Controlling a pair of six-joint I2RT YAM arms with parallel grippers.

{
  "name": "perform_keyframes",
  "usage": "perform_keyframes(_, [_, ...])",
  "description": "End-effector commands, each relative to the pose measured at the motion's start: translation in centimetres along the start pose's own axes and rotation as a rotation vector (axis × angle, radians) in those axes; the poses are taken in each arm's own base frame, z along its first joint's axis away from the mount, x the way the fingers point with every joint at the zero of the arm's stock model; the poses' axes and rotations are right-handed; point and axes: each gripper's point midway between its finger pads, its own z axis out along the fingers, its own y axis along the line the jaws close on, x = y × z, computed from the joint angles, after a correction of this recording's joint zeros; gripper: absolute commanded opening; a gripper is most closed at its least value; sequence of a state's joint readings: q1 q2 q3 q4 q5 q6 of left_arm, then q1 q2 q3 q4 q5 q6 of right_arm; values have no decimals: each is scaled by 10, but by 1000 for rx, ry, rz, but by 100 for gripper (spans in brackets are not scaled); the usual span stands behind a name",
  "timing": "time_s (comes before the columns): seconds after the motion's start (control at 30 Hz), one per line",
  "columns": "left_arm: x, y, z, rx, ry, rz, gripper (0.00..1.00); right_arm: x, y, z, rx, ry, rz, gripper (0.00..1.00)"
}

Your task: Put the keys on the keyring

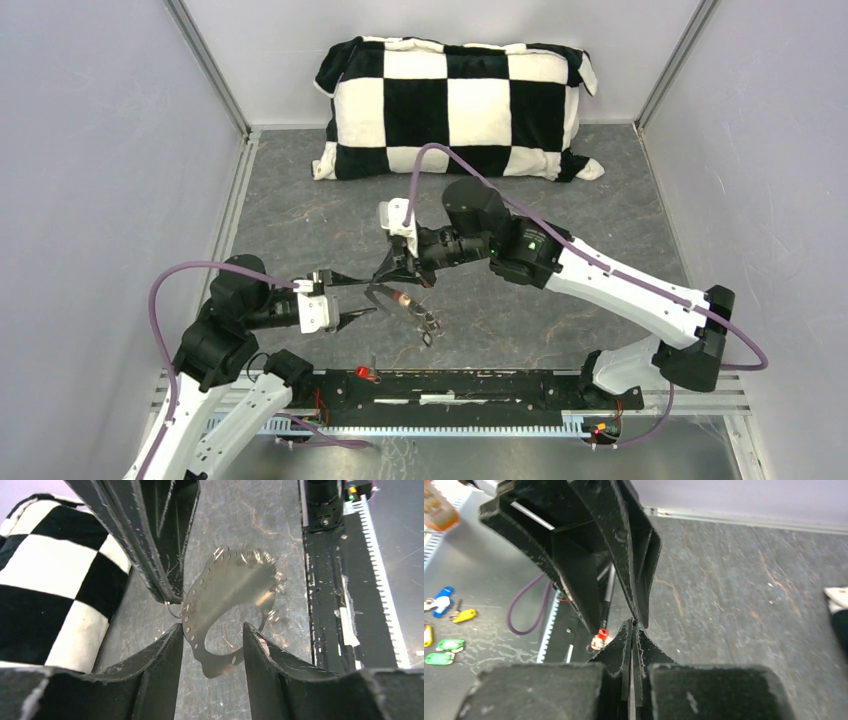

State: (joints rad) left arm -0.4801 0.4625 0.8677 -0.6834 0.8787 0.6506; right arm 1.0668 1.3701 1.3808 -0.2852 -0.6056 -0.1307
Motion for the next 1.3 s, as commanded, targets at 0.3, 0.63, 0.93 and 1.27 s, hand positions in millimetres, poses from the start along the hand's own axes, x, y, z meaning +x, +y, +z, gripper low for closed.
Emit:
perform_keyframes(0.3, [45,48,-10,-379,94,-97,56,10,-48,-8,346,341,-37,0])
perform_keyframes(0.63, [29,19,-2,-240,-2,-126,59,-2,-42,1,328,312,-25,0])
perform_keyframes(0.93, [28,22,12,-183,-5,-237,64,5,-49,7,387,311,37,0])
perform_keyframes(1.27, [40,34,25,-270,-65,-469,100,10,-84,22,635,207,199,0])
